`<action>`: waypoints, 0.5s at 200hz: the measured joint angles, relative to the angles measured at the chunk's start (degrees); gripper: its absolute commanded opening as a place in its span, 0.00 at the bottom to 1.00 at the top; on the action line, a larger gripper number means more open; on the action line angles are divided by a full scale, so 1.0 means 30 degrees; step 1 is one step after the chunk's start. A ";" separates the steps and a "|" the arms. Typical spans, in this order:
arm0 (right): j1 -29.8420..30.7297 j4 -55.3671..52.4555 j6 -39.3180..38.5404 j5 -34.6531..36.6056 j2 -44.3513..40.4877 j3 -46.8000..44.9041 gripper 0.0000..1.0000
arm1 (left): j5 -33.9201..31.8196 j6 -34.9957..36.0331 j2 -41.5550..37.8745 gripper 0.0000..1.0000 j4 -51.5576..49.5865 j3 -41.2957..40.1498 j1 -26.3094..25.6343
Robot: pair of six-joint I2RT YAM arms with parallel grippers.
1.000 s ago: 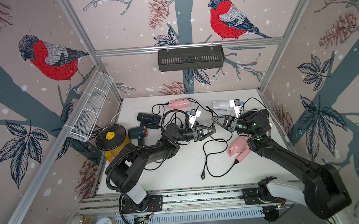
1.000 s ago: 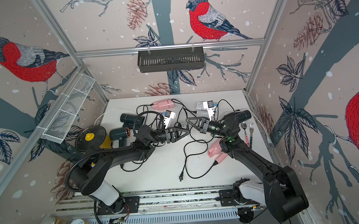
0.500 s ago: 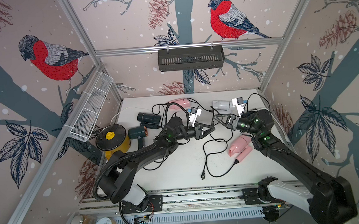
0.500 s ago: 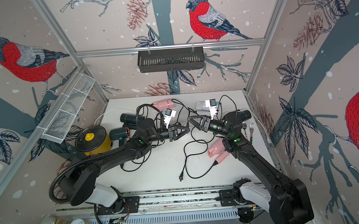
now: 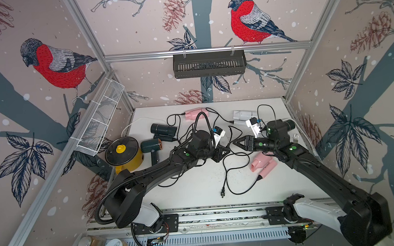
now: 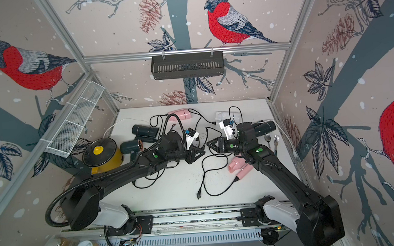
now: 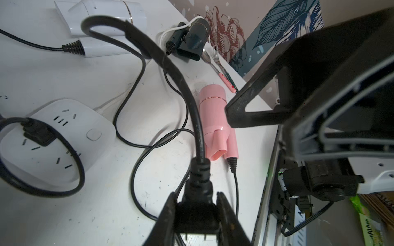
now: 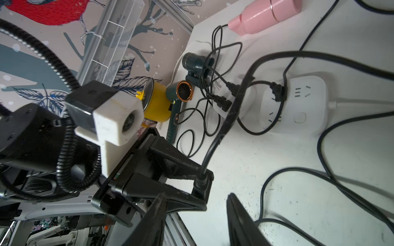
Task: Charge the blow dryers
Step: Pick up the plug from the center of the board.
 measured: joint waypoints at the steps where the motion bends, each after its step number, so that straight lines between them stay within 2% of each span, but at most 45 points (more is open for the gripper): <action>1: 0.0022 -0.0029 -0.0022 0.0022 0.0044 0.0007 0.43 | -0.0073 0.0036 -0.0007 0.23 -0.0036 0.0000 -0.0015; 25: 0.0539 -0.0197 -0.0277 0.0138 0.0699 0.0036 0.41 | -0.0984 0.0576 -0.0095 0.23 -0.0503 0.0000 -0.0270; 56: 0.1231 -0.0015 -0.0299 0.0146 0.1537 0.0036 0.39 | -0.1115 0.0896 -0.0095 0.23 -0.0576 0.0000 -0.0357; 100: 0.1734 0.1195 0.0182 0.0160 0.2528 -0.0211 0.32 | -0.1158 0.0911 0.0066 0.23 -0.0554 -0.0051 -0.0488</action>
